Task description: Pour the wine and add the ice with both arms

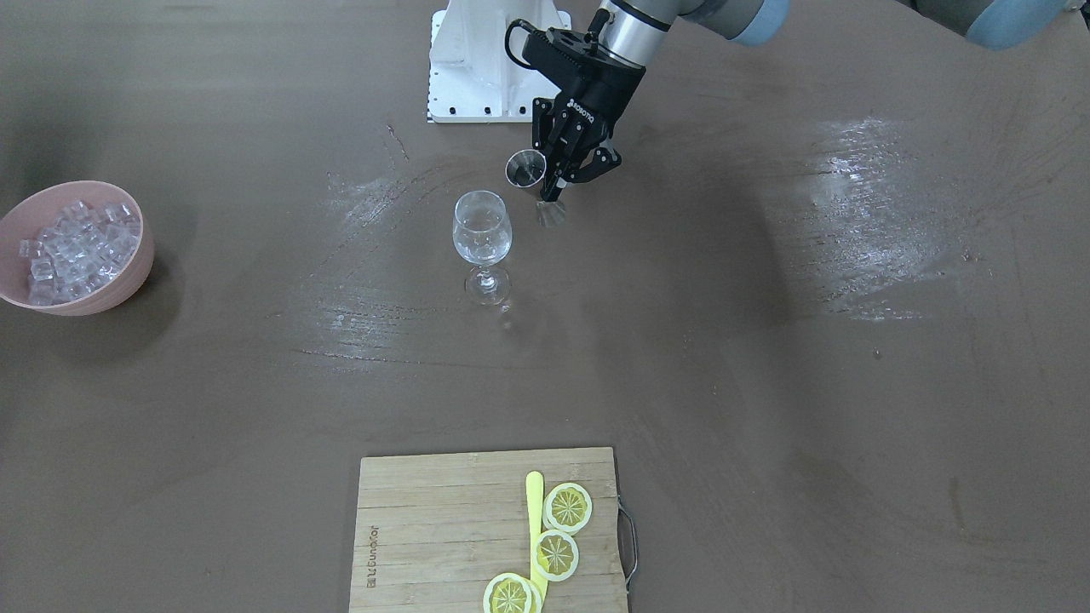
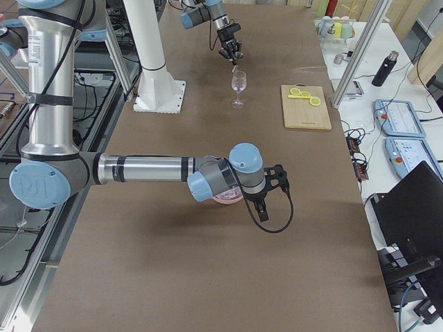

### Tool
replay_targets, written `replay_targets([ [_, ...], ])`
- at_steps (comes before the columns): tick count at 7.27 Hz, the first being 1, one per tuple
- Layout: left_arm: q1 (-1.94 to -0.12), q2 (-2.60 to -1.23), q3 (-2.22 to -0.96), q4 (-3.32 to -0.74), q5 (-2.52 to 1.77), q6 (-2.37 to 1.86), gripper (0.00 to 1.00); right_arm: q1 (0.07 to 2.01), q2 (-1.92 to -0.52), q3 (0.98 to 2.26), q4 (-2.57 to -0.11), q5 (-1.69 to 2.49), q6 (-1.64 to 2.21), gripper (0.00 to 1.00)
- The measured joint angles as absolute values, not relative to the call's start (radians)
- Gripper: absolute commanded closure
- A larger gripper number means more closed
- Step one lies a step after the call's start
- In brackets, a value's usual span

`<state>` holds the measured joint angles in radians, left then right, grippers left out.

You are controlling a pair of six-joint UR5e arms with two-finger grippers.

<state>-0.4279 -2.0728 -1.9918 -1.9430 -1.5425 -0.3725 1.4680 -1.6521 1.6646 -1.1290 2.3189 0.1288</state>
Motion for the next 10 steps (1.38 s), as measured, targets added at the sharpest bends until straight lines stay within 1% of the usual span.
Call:
replay_targets([
  [3, -0.427, -2.097, -2.013, -1.863, -1.539, -0.368, 1.0, 1.468, -1.654, 1.666, -1.129, 2.319, 0.129, 0.0],
  [10, -0.426, -2.247, -2.028, -1.513, -1.481, -0.316, 1.0, 1.468, -1.657, 1.665, -1.129, 2.319, 0.129, 0.0],
])
